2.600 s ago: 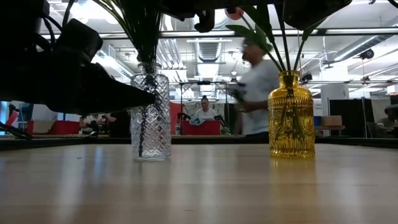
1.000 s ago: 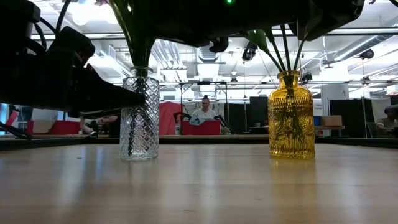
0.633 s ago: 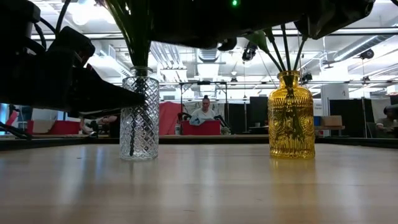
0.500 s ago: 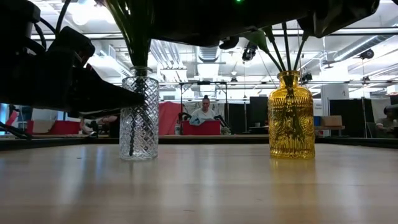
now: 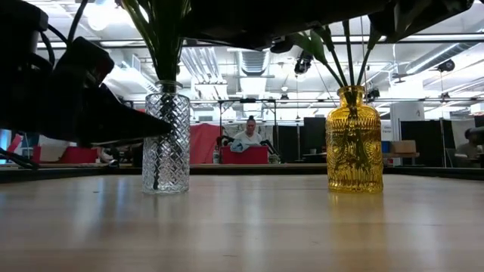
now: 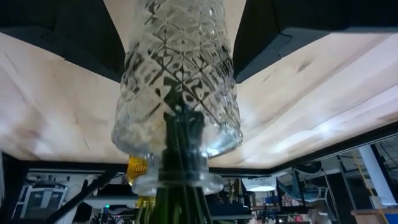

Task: Sort flowers into vase by color
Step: Put the blue flower into the transparent vase, then return to Home Position

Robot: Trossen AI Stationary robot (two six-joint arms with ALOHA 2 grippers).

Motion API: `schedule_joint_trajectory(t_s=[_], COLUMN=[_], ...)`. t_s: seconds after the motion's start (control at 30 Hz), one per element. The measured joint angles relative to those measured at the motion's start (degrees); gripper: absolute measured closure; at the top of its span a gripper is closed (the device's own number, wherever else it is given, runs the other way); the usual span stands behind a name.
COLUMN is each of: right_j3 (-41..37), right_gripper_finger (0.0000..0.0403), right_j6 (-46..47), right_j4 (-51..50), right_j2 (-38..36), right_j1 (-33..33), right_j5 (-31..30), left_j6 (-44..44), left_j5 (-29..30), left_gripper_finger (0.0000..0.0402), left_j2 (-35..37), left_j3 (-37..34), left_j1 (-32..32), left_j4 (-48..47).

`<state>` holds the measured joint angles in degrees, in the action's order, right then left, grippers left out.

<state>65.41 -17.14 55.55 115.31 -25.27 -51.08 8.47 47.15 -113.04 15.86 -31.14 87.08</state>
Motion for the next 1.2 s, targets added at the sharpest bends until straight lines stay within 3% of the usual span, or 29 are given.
schedule_joint_trajectory(t_s=[0.43,0.87,1.2], right_j3=[0.0,1.5,4.0], right_gripper_finger=[0.0229,0.0229,0.0229], right_j6=[-3.4,-13.1,-21.5], right_j4=[0.5,0.5,0.2], right_j2=[-1.5,-3.2,-6.7], right_j1=[-2.2,-6.1,-11.9], right_j5=[-0.1,2.0,1.5], left_j6=[-0.4,-0.6,-6.5], left_j5=[0.3,0.3,0.3], left_gripper_finger=[0.0131,0.0131,0.0133], left_j2=[2.2,15.1,22.8], left_j3=[-1.5,-8.5,-9.5], left_j1=[-0.5,-5.3,-12.4], left_j4=[2.8,2.9,0.0])
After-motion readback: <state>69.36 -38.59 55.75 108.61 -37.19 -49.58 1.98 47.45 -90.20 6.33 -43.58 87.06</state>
